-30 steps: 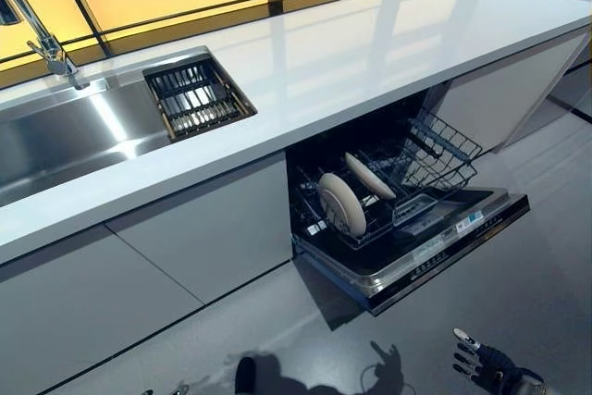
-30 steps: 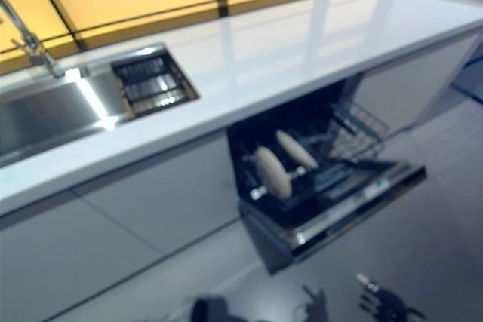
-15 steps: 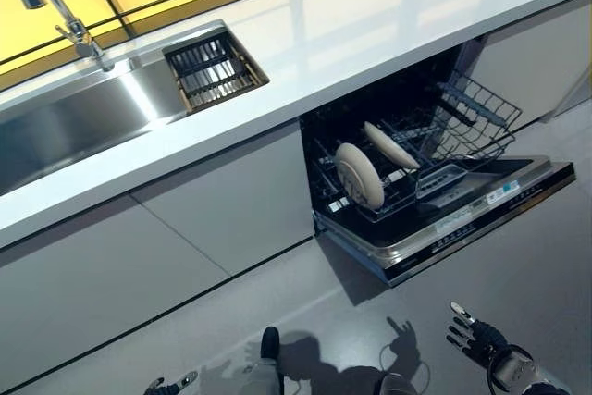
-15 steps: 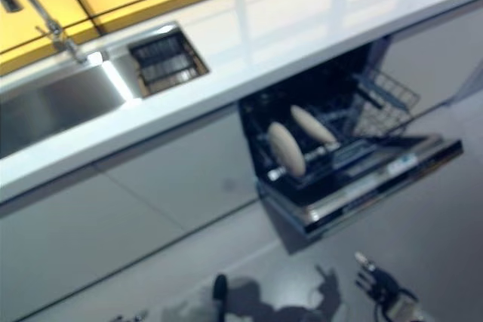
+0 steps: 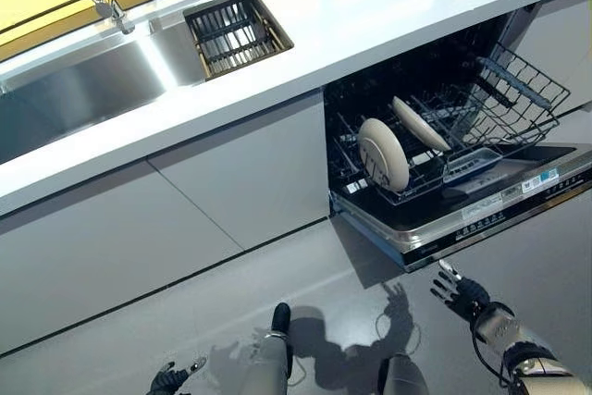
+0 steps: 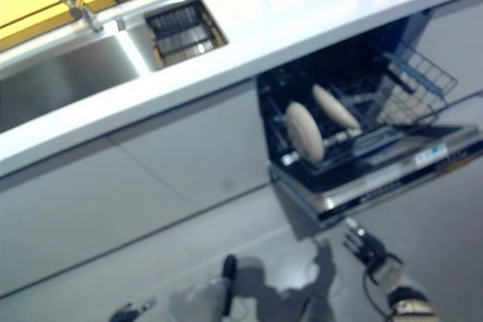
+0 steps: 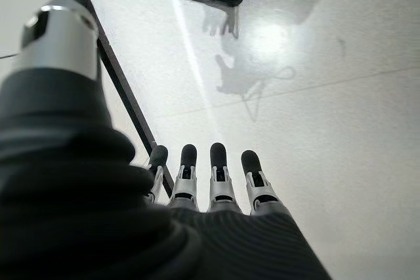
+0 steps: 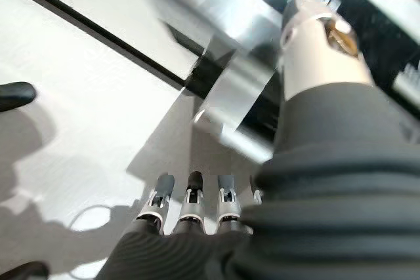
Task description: Take plates into dishwasher
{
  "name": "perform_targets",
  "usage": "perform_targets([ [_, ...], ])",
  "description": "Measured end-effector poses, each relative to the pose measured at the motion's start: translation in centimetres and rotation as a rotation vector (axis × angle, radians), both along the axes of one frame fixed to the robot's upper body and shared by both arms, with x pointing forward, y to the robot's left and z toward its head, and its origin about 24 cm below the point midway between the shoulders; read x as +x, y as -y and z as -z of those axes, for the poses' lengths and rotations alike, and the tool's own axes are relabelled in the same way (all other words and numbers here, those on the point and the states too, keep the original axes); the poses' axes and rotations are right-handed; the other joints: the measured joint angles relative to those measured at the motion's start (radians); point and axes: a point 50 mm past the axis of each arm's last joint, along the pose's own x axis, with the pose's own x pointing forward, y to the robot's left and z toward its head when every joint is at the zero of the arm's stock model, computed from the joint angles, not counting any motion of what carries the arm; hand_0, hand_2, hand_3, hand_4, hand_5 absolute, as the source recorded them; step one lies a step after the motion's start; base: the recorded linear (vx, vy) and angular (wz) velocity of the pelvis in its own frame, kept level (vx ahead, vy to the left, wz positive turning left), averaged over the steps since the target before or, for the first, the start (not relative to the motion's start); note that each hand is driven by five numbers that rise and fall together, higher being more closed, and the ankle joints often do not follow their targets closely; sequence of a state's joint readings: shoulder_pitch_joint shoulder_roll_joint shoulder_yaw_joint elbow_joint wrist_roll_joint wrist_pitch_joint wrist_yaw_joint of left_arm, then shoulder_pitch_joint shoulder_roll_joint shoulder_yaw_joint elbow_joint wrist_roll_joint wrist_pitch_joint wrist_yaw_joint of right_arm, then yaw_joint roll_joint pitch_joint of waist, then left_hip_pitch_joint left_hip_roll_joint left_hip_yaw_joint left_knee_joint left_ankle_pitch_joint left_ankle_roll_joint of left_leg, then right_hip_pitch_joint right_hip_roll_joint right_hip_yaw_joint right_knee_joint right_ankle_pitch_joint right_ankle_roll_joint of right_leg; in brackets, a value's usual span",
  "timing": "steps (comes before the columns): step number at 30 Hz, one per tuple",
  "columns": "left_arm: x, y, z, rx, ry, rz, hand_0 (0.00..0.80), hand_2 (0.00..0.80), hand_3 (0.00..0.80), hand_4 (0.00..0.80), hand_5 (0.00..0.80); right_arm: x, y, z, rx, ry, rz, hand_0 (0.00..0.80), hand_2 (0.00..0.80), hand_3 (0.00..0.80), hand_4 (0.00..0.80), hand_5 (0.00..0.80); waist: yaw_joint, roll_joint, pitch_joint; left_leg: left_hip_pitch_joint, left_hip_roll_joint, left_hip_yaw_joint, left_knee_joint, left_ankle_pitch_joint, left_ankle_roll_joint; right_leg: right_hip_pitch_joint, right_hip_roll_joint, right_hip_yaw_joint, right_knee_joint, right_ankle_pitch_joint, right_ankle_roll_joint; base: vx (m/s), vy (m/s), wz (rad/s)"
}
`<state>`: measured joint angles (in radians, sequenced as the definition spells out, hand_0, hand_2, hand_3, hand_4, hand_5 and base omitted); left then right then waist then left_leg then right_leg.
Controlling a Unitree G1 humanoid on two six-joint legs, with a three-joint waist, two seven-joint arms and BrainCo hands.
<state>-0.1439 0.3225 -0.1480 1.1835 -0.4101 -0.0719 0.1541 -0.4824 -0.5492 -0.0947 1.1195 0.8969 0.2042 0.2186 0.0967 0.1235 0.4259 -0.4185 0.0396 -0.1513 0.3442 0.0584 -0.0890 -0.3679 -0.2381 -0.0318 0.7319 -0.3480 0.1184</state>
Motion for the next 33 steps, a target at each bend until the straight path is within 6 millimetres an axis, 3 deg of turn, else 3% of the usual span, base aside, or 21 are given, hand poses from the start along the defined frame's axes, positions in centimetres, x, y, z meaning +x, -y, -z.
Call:
perform_targets([
  [6,-0.1,0.3,0.1,-0.013,-0.001,0.006,0.000,0.000,0.000,0.000,0.000,0.7,0.5,-1.1,-0.040,-0.003,-0.011,0.000,0.000,0.000,0.000,0.000,0.015,0.008,0.011,-0.017,-0.004,-0.021,-0.017,0.011,0.015,-0.024,0.003,-0.011,0.019,-0.004,-0.005,0.005,0.016,0.05],
  [9,-0.2,0.4,0.1,-0.012,-0.006,0.014,0.000,0.000,0.000,0.000,0.000,0.8,0.8,-1.4,-0.047,-0.006,-0.014,0.000,0.000,0.000,0.000,0.000,0.019,0.008,0.012,-0.019,-0.005,-0.031,-0.036,0.008,0.011,-0.034,0.001,-0.020,0.018,-0.002,-0.010,-0.002,-0.006,0.09],
  [12,-0.3,0.3,0.1,-0.012,-0.012,0.012,0.000,0.000,0.000,0.000,0.000,0.9,1.1,-1.8,-0.058,-0.003,-0.005,0.000,0.000,0.000,0.000,0.000,0.016,0.012,0.013,-0.044,-0.029,-0.032,0.021,0.000,0.000,-0.036,-0.011,-0.031,0.022,-0.001,-0.009,0.000,-0.011,0.04],
  [17,0.4,0.4,-0.2,-0.014,0.015,0.022,0.000,0.000,0.000,0.000,0.000,1.0,1.8,-2.6,-0.072,0.001,0.012,0.000,0.000,0.000,0.000,0.000,0.025,0.012,0.018,-0.046,-0.032,-0.044,-0.027,-0.004,-0.005,-0.057,-0.011,-0.033,0.016,0.010,-0.028,0.000,-0.020,0.10],
  [18,0.4,0.5,-0.2,-0.015,0.015,0.023,0.000,0.000,0.000,0.000,0.000,1.3,1.7,-2.8,-0.076,0.004,0.008,0.000,0.000,0.000,0.000,0.000,0.023,0.010,0.021,-0.054,-0.037,-0.043,-0.003,-0.014,0.005,-0.060,-0.019,-0.036,0.016,0.011,-0.029,0.004,-0.018,-0.06],
  [19,0.1,0.6,0.0,-0.019,0.001,0.022,0.000,0.000,0.000,0.000,0.000,1.5,1.6,-3.0,-0.081,0.004,0.007,0.000,0.000,0.000,0.000,0.000,0.023,0.010,0.023,-0.064,-0.073,-0.031,0.113,-0.052,0.023,-0.059,-0.035,-0.046,0.026,0.020,-0.013,0.013,-0.027,-0.13],
  [20,0.0,0.6,0.0,-0.019,0.000,0.021,0.000,0.000,0.000,0.000,0.000,1.5,1.7,-3.0,-0.082,0.005,0.009,0.000,0.000,0.000,0.000,0.000,0.031,0.014,0.024,-0.066,-0.077,-0.035,0.122,-0.065,0.022,-0.058,-0.030,-0.044,0.029,0.021,-0.011,0.025,-0.035,-0.14],
  [21,0.2,0.5,-0.1,-0.017,0.005,0.020,0.000,0.000,0.000,0.000,0.000,1.7,1.7,-3.3,-0.088,0.006,0.016,0.000,0.000,0.000,0.000,0.000,0.032,0.018,0.027,-0.064,-0.072,-0.045,0.112,-0.071,0.004,-0.056,-0.020,-0.044,0.025,0.022,-0.010,0.000,0.000,0.00],
  [25,0.6,0.5,-0.3,-0.016,0.015,0.025,0.000,0.000,0.000,0.000,0.000,2.2,1.7,-3.9,-0.093,0.013,0.017,0.000,0.000,0.000,0.000,0.000,0.033,0.011,0.032,-0.053,-0.067,-0.049,0.065,-0.069,0.008,-0.055,-0.018,-0.056,0.000,0.035,-0.033,0.034,-0.030,0.11],
  [28,0.0,0.4,0.0,-0.017,-0.012,0.019,0.000,0.000,0.000,0.000,0.000,2.6,1.3,-4.1,-0.116,0.004,-0.001,0.000,0.000,0.000,0.000,0.000,0.046,0.012,0.033,-0.043,-0.067,-0.053,0.081,-0.064,0.013,-0.044,-0.016,-0.067,-0.004,0.041,-0.023,0.033,-0.018,-0.14],
  [33,0.3,0.3,-0.2,-0.014,-0.005,0.023,0.000,0.000,0.000,0.000,0.000,2.8,1.4,-4.4,-0.119,0.013,-0.001,0.000,0.000,0.000,0.000,0.000,0.057,0.003,0.039,-0.008,-0.069,-0.064,0.049,-0.060,0.019,-0.009,-0.010,-0.071,-0.027,0.048,-0.035,0.051,-0.019,0.05],
])
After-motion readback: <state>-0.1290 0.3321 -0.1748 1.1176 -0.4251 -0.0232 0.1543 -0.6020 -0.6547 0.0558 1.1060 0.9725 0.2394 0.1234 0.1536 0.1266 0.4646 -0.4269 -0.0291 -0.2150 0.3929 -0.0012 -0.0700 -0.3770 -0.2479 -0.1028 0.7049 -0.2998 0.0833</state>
